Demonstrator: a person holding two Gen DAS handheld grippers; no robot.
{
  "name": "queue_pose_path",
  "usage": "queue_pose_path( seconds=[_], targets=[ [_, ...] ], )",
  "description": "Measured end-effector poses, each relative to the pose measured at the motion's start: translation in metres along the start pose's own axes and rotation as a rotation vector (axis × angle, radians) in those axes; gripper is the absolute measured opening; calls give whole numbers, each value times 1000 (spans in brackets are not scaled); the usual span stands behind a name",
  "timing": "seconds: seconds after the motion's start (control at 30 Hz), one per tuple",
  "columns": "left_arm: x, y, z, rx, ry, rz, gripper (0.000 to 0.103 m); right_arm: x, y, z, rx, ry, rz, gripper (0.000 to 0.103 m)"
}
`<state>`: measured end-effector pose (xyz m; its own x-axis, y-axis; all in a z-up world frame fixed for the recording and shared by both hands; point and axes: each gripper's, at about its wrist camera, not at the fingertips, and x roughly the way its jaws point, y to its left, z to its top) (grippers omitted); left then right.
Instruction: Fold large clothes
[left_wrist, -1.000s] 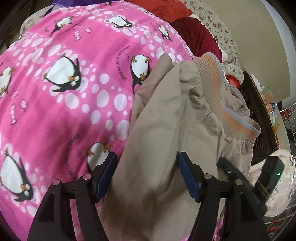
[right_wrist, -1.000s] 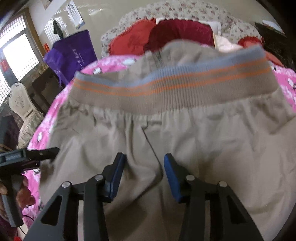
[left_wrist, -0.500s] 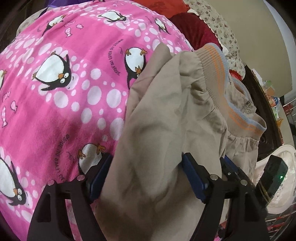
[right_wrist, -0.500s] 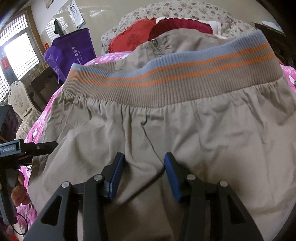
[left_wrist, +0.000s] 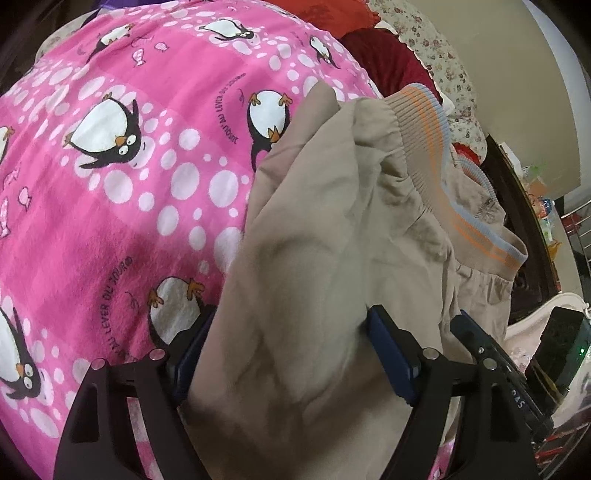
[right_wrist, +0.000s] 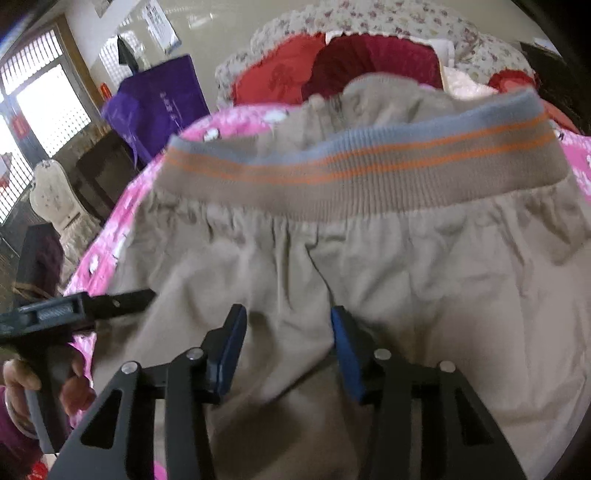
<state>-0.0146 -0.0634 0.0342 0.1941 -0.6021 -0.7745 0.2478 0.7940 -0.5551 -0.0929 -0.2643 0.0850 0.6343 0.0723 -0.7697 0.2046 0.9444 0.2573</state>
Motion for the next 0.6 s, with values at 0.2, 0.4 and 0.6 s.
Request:
queue_pose_path(
  seconds=[0.2,0.4,0.6],
  targets=[
    [-1,6,-2,-9,-12,-22,68,24,-9,-1,50,56,-9,42],
    [-10,-6,-3,1,-11,-80,12,15,-17,0,116,66,14,41],
    [-34,-36,-10,100,-70,-7,1,12,-31,-4,165,58,28,41]
  ],
)
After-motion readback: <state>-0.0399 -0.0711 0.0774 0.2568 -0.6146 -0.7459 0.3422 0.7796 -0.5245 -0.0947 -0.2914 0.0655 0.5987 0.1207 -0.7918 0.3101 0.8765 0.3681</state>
